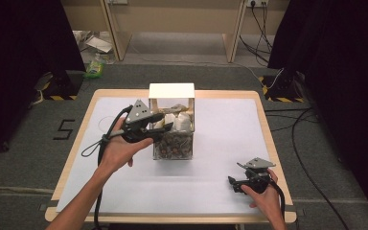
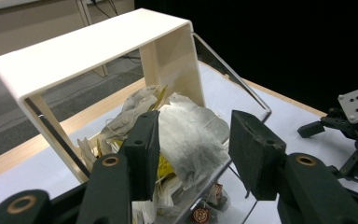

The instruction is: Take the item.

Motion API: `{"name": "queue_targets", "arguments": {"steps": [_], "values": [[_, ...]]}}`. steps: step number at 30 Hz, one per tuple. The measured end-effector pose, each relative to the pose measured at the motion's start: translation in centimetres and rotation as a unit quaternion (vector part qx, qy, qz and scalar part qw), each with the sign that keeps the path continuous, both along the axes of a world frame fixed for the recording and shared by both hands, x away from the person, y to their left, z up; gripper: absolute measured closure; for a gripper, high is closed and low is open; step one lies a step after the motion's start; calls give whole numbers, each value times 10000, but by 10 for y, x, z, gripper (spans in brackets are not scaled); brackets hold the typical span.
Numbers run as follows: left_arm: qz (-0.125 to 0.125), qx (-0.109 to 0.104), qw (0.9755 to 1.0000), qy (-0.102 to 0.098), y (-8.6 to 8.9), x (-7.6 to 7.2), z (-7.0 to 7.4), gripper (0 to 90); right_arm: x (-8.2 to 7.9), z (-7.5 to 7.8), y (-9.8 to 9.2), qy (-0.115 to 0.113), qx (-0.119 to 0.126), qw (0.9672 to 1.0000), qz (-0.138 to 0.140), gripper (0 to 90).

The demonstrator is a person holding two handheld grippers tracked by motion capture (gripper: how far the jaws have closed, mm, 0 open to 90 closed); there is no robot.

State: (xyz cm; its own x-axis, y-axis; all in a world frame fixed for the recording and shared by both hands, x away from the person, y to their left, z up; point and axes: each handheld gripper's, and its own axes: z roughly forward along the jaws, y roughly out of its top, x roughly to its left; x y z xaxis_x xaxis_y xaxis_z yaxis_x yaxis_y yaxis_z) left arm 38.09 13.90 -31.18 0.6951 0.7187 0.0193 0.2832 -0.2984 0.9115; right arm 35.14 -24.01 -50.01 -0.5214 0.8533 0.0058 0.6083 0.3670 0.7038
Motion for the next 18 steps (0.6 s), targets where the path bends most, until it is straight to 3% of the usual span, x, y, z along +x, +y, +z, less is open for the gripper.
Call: {"name": "queue_targets", "arguments": {"steps": [8,12,14,18], "values": [[15,-26,9998,195,-8,7,-5,522,0,0,0,-3,-14,10000,25,39],[113,100,9994,295,-12,15,-10,530,0,0,0,1,-9,10000,27,37],[127,103,9995,282,-12,16,-11,565,1,0,0,-3,-18,10000,38,37],[56,119,9998,171,-11,16,-14,725,1,0,0,2,-14,10000,30,36]]}}
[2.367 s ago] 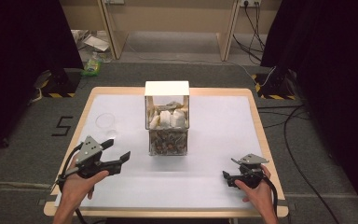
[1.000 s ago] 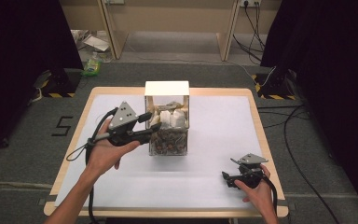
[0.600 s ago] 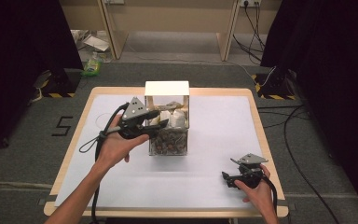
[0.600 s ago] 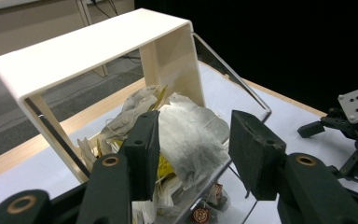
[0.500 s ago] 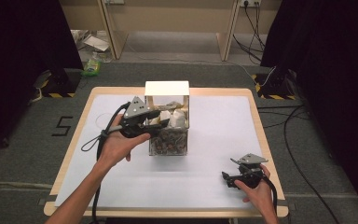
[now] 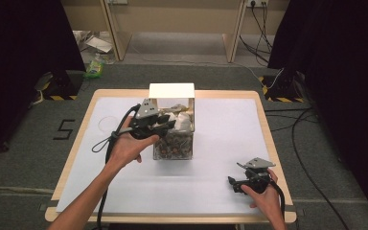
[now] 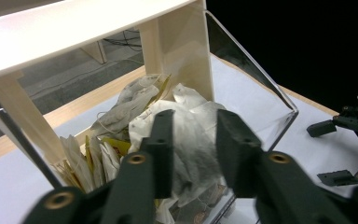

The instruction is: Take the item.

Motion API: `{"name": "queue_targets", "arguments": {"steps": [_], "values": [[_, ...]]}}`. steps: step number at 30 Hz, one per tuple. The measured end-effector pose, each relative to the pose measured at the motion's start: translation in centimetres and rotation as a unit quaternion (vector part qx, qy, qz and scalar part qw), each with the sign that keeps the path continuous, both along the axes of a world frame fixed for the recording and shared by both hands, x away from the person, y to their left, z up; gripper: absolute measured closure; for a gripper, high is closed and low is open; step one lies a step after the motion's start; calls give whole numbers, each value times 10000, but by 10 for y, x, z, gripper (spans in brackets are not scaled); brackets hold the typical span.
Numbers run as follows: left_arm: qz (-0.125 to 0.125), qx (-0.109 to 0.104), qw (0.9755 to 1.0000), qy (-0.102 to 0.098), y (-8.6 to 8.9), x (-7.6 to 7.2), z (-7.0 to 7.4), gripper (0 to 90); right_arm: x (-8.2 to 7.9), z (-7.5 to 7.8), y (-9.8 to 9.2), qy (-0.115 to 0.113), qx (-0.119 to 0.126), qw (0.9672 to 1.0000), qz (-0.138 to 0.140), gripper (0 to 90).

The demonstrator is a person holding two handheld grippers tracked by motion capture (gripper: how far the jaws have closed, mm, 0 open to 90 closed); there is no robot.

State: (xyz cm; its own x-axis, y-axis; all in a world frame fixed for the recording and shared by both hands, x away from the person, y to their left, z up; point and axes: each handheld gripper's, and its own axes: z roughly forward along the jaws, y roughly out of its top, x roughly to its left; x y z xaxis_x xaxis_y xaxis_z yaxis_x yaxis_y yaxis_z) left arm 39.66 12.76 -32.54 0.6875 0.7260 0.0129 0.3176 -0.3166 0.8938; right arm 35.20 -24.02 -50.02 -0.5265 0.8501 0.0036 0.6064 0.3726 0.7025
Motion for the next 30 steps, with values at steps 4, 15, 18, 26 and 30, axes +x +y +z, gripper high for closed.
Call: {"name": "queue_targets", "arguments": {"steps": [4,15,18,26,30], "values": [[-62,36,10000,-62,1,1,-3,816,0,0,0,-7,-5,10000,11,35],[-94,-82,9998,-154,8,2,-2,874,0,0,0,3,2,10000,-1,35],[-85,-131,9997,-185,9,2,-1,874,0,0,0,6,8,10000,-8,35],[-156,-240,9993,-237,11,-1,6,876,0,0,0,1,4,10000,-1,34],[-174,-266,9991,-274,12,-1,10,876,0,0,0,5,6,10000,-4,34]]}}
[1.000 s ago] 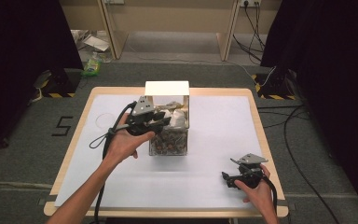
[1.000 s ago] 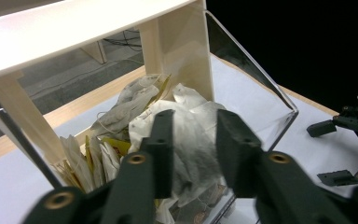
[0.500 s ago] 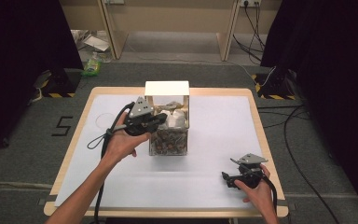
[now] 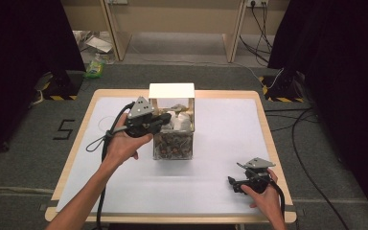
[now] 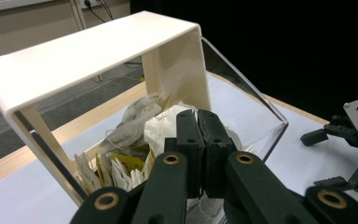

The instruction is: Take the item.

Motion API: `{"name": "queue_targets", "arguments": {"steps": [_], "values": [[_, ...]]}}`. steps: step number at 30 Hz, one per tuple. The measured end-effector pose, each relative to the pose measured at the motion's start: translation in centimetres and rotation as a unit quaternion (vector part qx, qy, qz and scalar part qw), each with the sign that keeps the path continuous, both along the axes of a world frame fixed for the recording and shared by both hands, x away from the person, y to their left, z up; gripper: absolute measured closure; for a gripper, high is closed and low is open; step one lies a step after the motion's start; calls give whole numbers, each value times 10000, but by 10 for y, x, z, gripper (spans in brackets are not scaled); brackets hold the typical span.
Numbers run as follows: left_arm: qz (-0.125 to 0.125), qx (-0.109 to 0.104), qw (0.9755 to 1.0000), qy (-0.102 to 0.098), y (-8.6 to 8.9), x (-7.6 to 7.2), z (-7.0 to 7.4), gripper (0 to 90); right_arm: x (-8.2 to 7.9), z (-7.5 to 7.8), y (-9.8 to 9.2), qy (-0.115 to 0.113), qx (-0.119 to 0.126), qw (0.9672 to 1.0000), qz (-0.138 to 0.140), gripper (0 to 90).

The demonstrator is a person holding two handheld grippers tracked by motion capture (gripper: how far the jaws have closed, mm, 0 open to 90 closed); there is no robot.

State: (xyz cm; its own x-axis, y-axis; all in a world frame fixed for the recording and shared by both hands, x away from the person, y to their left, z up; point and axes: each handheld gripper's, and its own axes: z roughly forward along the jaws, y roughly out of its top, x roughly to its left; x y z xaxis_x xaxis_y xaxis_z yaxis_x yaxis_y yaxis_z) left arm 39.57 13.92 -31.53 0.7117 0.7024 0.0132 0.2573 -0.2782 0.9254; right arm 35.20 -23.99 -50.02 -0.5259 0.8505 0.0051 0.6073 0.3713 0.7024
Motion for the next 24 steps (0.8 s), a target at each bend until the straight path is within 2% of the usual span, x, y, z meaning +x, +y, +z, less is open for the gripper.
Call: {"name": "queue_targets", "arguments": {"steps": [15,19,24], "values": [[-37,-132,9999,-87,7,-4,15,877,0,0,0,-4,-4,10000,1,34],[-166,-331,9993,31,11,-5,19,876,0,0,0,-17,-13,10000,16,34],[-170,-415,9990,14,17,-8,24,877,0,0,0,-4,-2,10000,0,33]]}}
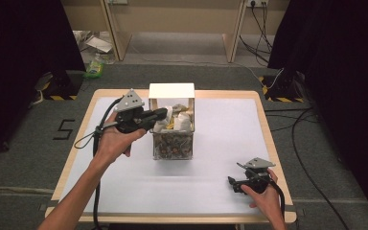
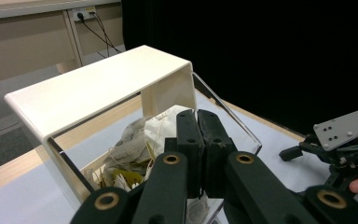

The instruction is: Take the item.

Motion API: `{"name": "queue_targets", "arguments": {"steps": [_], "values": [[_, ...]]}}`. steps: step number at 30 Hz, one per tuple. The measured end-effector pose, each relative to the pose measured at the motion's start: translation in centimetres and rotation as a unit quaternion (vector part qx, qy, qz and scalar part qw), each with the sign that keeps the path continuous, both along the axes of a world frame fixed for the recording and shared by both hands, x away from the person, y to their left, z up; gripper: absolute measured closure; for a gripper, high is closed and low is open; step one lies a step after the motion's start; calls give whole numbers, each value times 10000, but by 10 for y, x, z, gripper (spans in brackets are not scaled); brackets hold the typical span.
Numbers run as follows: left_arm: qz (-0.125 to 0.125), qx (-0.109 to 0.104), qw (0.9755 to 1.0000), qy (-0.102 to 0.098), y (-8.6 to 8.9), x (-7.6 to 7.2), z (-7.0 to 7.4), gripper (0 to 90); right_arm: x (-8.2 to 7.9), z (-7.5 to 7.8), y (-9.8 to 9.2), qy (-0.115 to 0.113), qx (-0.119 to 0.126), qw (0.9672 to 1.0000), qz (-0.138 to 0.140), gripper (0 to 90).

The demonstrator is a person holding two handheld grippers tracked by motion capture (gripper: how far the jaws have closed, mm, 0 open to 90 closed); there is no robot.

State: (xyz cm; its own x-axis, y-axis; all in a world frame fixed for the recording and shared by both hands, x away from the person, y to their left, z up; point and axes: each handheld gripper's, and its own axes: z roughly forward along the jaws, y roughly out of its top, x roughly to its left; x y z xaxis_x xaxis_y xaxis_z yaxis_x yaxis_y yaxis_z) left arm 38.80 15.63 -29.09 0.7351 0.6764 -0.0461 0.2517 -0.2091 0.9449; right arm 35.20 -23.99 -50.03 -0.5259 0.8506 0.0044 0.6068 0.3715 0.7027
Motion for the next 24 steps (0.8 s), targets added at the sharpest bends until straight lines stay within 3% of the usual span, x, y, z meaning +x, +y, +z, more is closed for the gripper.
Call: {"name": "queue_targets", "arguments": {"steps": [24], "values": [[234,-276,9990,-257,38,-9,25,878,0,0,0,-21,-19,10000,15,33]]}}
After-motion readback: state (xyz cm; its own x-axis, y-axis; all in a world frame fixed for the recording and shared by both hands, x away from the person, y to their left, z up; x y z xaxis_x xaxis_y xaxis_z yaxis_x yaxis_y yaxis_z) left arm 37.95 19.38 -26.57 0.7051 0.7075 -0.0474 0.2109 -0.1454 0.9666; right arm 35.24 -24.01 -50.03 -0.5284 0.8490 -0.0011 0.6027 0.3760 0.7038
